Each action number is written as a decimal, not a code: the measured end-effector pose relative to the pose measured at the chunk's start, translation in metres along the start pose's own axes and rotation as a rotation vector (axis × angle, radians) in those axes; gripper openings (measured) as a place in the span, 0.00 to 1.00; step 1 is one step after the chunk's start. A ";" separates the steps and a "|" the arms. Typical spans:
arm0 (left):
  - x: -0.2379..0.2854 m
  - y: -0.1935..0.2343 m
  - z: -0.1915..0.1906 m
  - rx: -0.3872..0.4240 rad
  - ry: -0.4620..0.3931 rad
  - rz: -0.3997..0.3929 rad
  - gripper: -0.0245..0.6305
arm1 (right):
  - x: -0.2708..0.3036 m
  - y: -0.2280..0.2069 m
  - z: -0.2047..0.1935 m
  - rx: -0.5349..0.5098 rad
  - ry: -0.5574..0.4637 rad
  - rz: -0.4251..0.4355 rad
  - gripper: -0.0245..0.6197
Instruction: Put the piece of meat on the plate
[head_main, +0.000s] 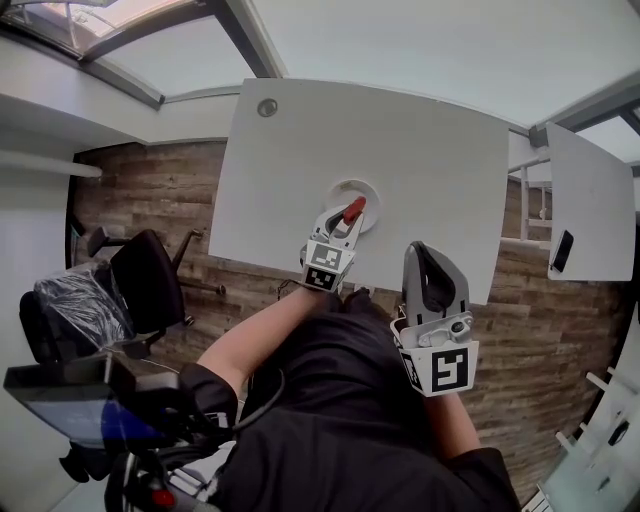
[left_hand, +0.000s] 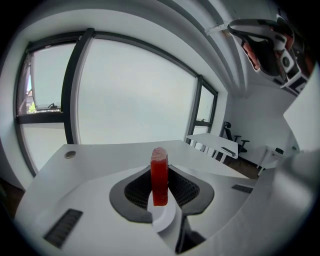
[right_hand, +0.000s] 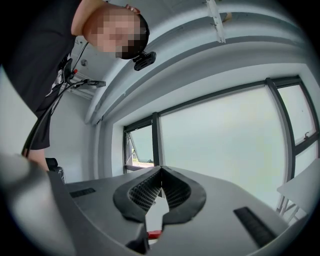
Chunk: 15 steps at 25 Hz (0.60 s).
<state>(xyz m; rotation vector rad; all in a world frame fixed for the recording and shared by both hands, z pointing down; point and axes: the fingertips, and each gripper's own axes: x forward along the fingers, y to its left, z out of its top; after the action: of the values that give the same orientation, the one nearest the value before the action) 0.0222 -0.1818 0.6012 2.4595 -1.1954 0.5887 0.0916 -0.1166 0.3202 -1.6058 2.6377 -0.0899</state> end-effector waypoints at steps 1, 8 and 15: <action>0.004 0.002 -0.008 0.010 0.003 -0.002 0.19 | 0.000 0.001 0.001 -0.001 -0.003 0.002 0.05; 0.025 0.009 -0.046 -0.008 0.069 -0.014 0.19 | -0.006 -0.001 -0.004 -0.015 0.023 -0.011 0.05; 0.046 0.006 -0.067 -0.004 0.155 -0.009 0.19 | -0.014 -0.001 -0.012 -0.019 0.048 -0.005 0.05</action>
<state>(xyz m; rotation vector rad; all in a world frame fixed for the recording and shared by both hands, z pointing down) 0.0293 -0.1839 0.6827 2.3655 -1.1231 0.7585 0.0978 -0.1038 0.3324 -1.6366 2.6783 -0.1060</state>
